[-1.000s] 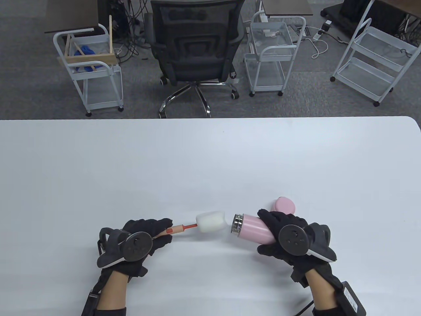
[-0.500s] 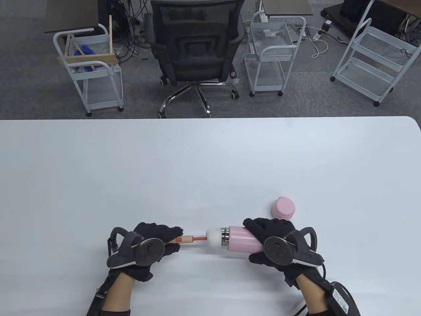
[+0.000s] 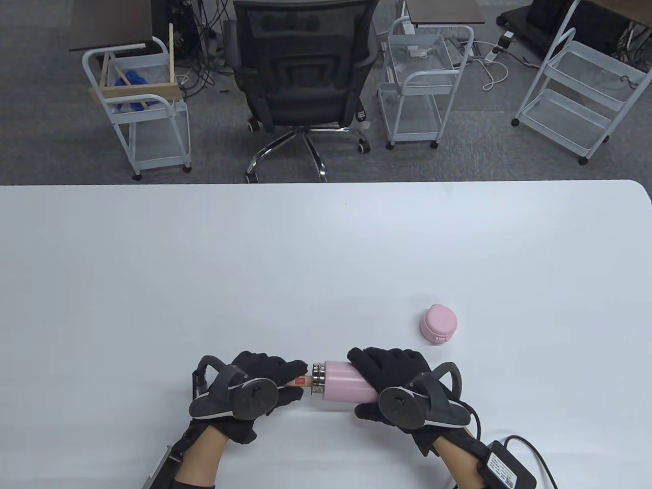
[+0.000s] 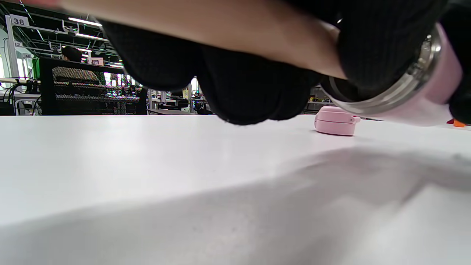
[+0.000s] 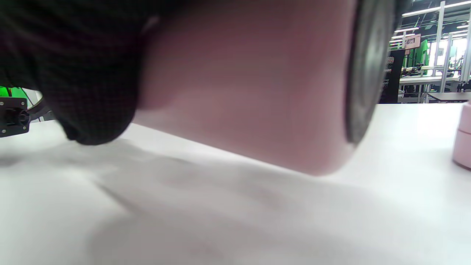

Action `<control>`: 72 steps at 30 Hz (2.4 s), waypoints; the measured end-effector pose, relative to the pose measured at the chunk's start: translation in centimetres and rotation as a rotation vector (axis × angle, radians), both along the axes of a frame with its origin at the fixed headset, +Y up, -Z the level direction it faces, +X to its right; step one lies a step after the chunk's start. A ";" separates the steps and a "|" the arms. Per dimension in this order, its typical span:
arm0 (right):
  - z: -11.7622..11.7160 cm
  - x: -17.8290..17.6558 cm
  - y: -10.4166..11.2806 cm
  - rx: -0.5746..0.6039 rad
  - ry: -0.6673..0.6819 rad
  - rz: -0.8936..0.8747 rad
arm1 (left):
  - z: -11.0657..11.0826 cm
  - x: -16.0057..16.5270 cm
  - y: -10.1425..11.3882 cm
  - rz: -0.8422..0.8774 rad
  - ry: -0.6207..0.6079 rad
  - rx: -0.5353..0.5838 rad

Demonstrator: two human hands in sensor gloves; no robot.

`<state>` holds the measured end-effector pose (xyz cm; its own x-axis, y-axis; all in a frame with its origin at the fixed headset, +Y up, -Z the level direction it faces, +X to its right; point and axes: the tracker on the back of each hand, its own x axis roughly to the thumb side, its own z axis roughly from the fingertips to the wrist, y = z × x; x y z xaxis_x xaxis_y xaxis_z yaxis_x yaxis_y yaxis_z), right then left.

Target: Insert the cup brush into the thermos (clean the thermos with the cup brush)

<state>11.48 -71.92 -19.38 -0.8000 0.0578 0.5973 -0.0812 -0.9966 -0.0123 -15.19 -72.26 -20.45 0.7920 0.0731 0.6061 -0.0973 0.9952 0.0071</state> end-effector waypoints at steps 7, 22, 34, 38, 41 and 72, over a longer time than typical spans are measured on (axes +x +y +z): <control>-0.8 2.1 0.3 0.010 -0.046 -0.044 | -0.3 -2.2 0.5 0.017 0.068 0.057; -1.7 5.3 1.8 0.096 -0.096 -0.086 | -0.8 -5.7 1.5 0.076 0.155 0.120; -2.1 6.9 2.2 0.135 -0.134 -0.073 | -0.6 -5.9 1.9 0.045 0.178 0.164; -1.8 5.9 2.0 0.138 -0.088 -0.020 | -0.5 -4.9 1.6 0.050 0.138 0.153; -1.4 5.2 1.9 0.148 -0.064 -0.030 | -0.4 -4.0 1.4 0.044 0.113 0.150; -0.2 2.3 1.2 0.205 -0.051 -0.070 | -0.2 -2.5 1.0 0.040 0.077 0.128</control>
<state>13.83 -70.74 -19.62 -0.8277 -0.0045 0.5611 -0.1438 -0.9648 -0.2200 -17.64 -71.25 -20.62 0.8344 0.0312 0.5503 -0.1308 0.9811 0.1427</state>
